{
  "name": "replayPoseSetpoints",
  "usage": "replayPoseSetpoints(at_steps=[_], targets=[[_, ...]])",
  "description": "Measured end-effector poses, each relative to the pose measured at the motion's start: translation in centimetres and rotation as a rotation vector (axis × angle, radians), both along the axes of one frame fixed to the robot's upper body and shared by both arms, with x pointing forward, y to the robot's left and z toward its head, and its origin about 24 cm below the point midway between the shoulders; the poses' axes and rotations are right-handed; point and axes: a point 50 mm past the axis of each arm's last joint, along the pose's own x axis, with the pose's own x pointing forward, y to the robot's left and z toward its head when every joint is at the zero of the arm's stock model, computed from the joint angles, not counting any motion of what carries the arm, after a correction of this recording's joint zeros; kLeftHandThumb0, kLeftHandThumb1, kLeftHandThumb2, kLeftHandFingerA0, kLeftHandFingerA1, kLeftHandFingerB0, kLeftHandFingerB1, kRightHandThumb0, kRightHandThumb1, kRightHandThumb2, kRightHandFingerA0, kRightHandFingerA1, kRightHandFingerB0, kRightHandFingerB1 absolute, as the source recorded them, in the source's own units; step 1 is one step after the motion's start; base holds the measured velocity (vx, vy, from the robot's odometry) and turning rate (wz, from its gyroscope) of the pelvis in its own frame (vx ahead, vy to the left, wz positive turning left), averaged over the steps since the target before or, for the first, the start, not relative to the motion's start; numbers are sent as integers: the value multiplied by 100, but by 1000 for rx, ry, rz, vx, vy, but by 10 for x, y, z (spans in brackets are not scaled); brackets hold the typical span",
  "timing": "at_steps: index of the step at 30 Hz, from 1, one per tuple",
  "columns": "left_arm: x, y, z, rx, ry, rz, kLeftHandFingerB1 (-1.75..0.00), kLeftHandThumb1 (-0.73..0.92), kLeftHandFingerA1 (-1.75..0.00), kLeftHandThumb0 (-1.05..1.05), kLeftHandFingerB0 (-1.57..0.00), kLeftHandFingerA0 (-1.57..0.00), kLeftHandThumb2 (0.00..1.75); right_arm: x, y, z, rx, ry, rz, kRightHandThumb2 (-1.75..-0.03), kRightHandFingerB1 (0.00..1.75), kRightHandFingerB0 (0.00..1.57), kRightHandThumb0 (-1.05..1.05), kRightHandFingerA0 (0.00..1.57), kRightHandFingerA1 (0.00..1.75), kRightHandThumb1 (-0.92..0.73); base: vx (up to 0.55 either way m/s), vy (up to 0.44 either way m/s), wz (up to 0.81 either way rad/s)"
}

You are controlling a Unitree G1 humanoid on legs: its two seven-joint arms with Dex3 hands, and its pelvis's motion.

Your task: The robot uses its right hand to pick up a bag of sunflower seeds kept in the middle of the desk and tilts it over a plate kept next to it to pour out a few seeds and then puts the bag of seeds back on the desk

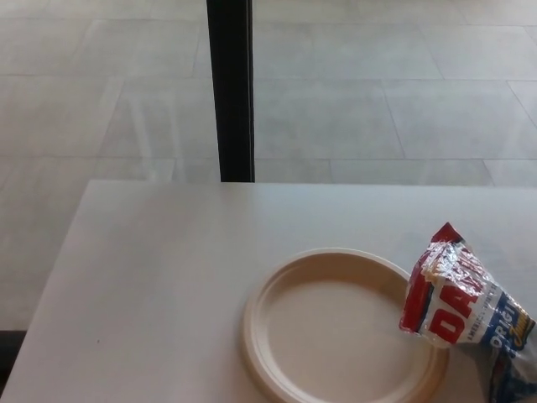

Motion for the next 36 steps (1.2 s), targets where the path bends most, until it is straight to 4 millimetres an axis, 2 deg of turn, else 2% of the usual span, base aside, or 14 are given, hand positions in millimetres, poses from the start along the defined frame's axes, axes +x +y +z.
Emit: replayPoseSetpoints(at_steps=[1,2,3,4,5,16,17,18,28,29,31,32,35,36], targets=[[1,0,0,0,-4,-1,-37,65,-58,-76,-32,-39,60,1,0,-3,-13,15,-2,-63,23,0,-89,0,22,-76,0,0,0],[1,0,0,1,-7,-1,-36,66,-57,-75,-31,-37,60,2,0,-6,-23,26,-2,-104,8,2,-100,0,16,-65,0,0,0],[1,0,0,1,-8,-2,-36,66,-57,-75,-31,-37,60,3,0,-9,-38,39,-2,-104,8,2,-100,0,16,-65,0,0,0],[1,0,0,1,-9,-3,-35,68,-55,-75,-31,-37,61,4,0,-10,-45,44,-2,-63,25,0,-89,0,24,-76,0,0,0],[2,0,1,0,-11,-5,-36,68,-56,-75,-33,-37,61,5,0,-13,-63,54,-2,-102,11,5,-98,0,16,-65,0,0,0],[3,-1,0,5,-9,-22,-38,67,-62,-74,-39,-43,60,12,10,-41,-172,130,14,-102,16,6,-101,2,6,-63,0,0,0],[4,-1,0,5,-9,-23,-49,56,-65,-82,-33,-41,94,12,12,-43,-178,131,18,-102,17,6,-101,3,6,-62,0,0,0],[4,-1,0,5,-9,-23,-39,68,-62,-74,-38,-42,61,12,14,-44,-181,132,22,-102,18,7,-101,3,6,-62,0,0,0],[4,-2,0,9,-7,-32,-39,67,-62,-74,-38,-41,61,7,29,-64,-214,174,54,-102,29,9,-100,0,8,-60,0,0,0],[4,-2,0,10,-7,-33,-39,67,-64,-74,-38,-42,60,6,30,-66,-214,180,56,-62,35,5,-98,0,24,-70,0,0,0],[4,-2,0,10,-7,-33,-38,67,-62,-74,-39,-42,60,6,31,-68,-216,185,59,-62,35,5,-98,0,23,-70,0,0,0],[4,-2,0,10,-6,-34,-40,67,-64,-75,-40,-42,61,6,32,-69,-219,186,60,-102,28,6,-103,0,3,-61,0,0,0],[4,-2,0,11,-5,-36,-40,67,-64,-76,-39,-42,60,6,34,-71,-237,191,67,-101,23,5,-101,0,9,-59,0,0,0],[5,-2,0,10,-5,-36,-46,55,-65,-80,-35,-40,78,6,35,-72,-249,196,72,-100,22,6,-101,0,9,-59,0,0,0]])
